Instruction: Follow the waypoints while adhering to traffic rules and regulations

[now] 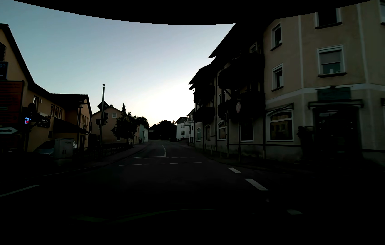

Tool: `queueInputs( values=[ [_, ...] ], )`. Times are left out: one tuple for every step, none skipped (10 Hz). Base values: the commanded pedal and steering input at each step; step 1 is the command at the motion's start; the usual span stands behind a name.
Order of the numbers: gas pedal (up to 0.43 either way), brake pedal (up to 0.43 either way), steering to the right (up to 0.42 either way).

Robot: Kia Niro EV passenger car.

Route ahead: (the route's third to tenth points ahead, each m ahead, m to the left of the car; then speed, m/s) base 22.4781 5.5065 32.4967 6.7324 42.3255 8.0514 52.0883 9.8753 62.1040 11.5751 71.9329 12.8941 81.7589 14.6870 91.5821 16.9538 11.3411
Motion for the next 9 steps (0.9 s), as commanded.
queueInputs(
  values=[
    [0.169,0.0,-0.046],
    [0.169,0.0,-0.041],
    [0.169,0.0,-0.03],
    [0.169,0.0,-0.024],
    [0.169,0.0,-0.024],
    [0.169,0.0,-0.025],
    [0.169,0.0,-0.025],
    [0.169,0.0,-0.026],
    [0.169,0.0,-0.025]
  ],
)
